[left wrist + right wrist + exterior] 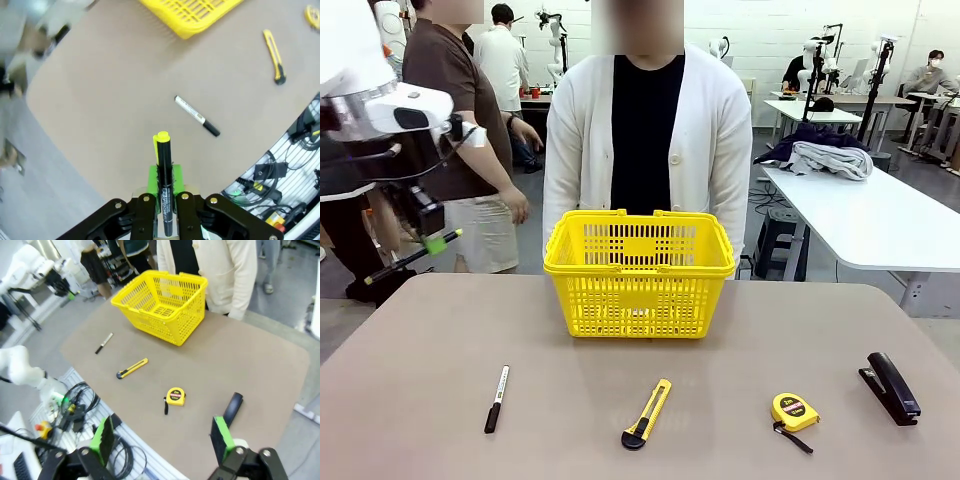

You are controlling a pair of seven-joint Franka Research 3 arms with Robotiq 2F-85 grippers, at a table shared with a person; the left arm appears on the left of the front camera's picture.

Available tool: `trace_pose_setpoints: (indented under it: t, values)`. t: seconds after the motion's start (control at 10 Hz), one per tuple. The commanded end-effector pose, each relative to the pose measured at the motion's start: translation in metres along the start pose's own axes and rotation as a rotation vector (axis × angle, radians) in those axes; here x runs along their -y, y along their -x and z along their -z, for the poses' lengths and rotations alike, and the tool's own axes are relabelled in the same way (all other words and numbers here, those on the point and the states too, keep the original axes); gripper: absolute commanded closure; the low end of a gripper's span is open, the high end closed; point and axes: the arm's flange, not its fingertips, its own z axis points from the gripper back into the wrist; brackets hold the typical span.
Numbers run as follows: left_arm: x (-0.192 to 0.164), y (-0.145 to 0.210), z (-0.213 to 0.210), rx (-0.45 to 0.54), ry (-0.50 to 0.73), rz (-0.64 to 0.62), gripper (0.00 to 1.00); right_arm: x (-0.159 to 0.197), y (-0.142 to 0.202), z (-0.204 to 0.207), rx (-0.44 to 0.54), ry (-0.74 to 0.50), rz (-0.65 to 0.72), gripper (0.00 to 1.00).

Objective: Place the items the person wants into the basket.
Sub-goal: Pick up the item the person points to and place it in the Market Basket.

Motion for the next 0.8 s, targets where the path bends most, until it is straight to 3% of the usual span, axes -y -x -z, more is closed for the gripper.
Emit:
trace_pose_setpoints:
  t: [0.0, 0.3, 0.4, 0.7]
  values:
    - [-0.006, -0.090, -0.005, 0.017, 0.023, 0.266, 0.88, 0.000, 0.001, 0.002, -0.002, -0.002, -0.002, 0.00]
    - [0.018, -0.203, 0.008, -0.058, 0.019, 0.557, 0.88, 0.000, 0.001, 0.002, -0.002, -0.002, -0.002, 0.00]
    - [0.027, -0.231, 0.018, -0.105, 0.080, 0.630, 0.88, 0.000, 0.001, 0.002, -0.002, -0.002, -0.002, 0.00]
    - [0.060, -0.280, 0.055, -0.163, 0.059, 0.865, 0.88, 0.000, 0.001, 0.002, -0.002, -0.002, -0.002, 0.00]
